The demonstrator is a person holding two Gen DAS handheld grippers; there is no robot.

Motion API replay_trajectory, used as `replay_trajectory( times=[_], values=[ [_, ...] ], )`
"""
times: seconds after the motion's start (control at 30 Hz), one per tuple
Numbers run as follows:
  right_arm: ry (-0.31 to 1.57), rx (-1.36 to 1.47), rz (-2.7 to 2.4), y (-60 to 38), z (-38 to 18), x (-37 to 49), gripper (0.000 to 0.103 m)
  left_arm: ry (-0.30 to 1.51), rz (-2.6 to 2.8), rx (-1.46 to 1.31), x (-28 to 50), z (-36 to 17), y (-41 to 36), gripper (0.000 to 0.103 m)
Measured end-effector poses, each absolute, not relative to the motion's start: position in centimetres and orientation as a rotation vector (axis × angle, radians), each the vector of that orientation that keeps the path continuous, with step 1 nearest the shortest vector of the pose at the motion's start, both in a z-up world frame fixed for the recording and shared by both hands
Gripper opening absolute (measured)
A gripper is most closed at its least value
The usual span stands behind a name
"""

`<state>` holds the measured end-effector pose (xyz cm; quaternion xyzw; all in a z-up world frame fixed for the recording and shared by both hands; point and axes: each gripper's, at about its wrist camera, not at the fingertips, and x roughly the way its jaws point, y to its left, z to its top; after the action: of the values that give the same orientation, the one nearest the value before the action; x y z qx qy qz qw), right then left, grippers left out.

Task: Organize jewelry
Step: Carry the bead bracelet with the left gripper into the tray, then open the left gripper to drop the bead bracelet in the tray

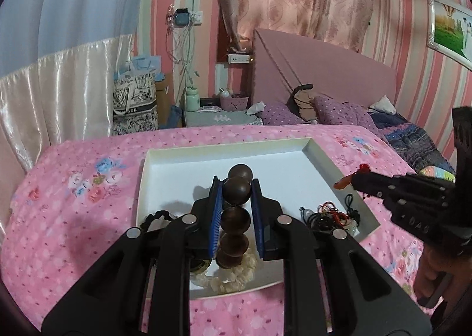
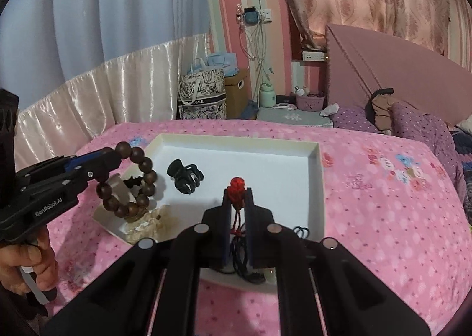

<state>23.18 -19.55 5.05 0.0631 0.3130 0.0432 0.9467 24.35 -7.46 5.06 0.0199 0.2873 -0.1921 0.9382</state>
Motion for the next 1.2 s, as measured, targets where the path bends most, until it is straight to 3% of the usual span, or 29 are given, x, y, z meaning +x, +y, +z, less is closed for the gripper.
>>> replay_trajectory(
  times=[0.53, 0.93, 1.2],
  values=[
    [0.689, 0.106, 0.020, -19.7, 0.1, 24.0, 0.008, 0.569, -0.312, 0.035, 25.1, -1.1, -7.9, 0.018],
    [0.697, 0.093, -0.006, -19.9, -0.9, 23.8, 0.010, 0.568, -0.285, 0.025, 25.2, -1.6, -8.0, 0.019],
    [0.697, 0.095, -0.007, -19.8, -0.9, 23.9, 0.010, 0.553, -0.280, 0.047, 24.7, -1.6, -8.1, 0.032]
  ],
)
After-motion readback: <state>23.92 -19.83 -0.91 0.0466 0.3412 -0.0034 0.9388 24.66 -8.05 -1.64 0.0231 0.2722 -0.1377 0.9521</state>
